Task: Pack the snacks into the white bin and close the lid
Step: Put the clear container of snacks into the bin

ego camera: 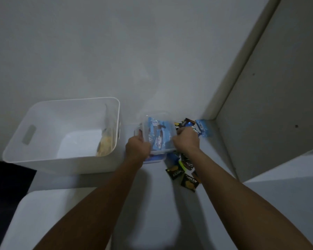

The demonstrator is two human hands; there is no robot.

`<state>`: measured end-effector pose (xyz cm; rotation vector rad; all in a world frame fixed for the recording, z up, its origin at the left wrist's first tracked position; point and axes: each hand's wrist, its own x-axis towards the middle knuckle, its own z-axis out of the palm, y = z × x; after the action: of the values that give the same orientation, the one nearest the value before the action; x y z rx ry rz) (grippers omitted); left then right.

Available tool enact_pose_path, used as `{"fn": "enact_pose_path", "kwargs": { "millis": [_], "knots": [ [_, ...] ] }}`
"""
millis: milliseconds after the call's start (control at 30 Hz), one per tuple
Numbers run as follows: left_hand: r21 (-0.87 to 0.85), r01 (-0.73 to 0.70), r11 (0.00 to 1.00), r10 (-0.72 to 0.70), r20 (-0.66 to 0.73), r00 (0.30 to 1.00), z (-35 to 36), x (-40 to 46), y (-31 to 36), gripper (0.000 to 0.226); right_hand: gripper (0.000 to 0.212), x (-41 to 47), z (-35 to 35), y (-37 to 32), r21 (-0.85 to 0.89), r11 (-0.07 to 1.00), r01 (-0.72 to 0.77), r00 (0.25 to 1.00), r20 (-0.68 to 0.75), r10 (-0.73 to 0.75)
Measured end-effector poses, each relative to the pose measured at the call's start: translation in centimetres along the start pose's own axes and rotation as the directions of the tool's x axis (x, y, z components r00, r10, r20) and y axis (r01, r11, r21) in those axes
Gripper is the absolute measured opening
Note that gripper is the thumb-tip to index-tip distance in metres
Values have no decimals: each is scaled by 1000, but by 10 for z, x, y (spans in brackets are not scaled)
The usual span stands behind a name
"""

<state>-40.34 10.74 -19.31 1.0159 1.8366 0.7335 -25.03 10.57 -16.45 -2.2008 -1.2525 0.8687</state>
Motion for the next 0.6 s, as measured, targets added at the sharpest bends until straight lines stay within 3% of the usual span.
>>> {"fn": "enact_pose_path", "kwargs": {
  "millis": [100, 233, 367, 467, 600],
  "knots": [
    [46, -12, 999, 15, -55, 998, -10, 2, -8, 27, 19, 0, 15, -5, -7, 1000, 17, 999, 38, -17],
    [229, 11, 973, 2, -53, 999, -16, 7, -14, 20, 17, 1, 29, -6, -18, 999, 49, 994, 94, -47],
    [310, 20, 950, -5, -49, 999, -13, 14, -18, 30, 18, 8, 35, 0, -20, 1000, 17, 992, 126, -14],
    [259, 93, 961, -86, -40, 996, -11, 22, -18, 41, 28, 16, 39, 1, 45, 999, -8, 979, 204, -1],
    [12, 177, 984, -177, 79, 981, -7, 31, -25, 40, 30, 16, 47, 3, 268, 952, -144, 920, 391, 29]
  ]
}}
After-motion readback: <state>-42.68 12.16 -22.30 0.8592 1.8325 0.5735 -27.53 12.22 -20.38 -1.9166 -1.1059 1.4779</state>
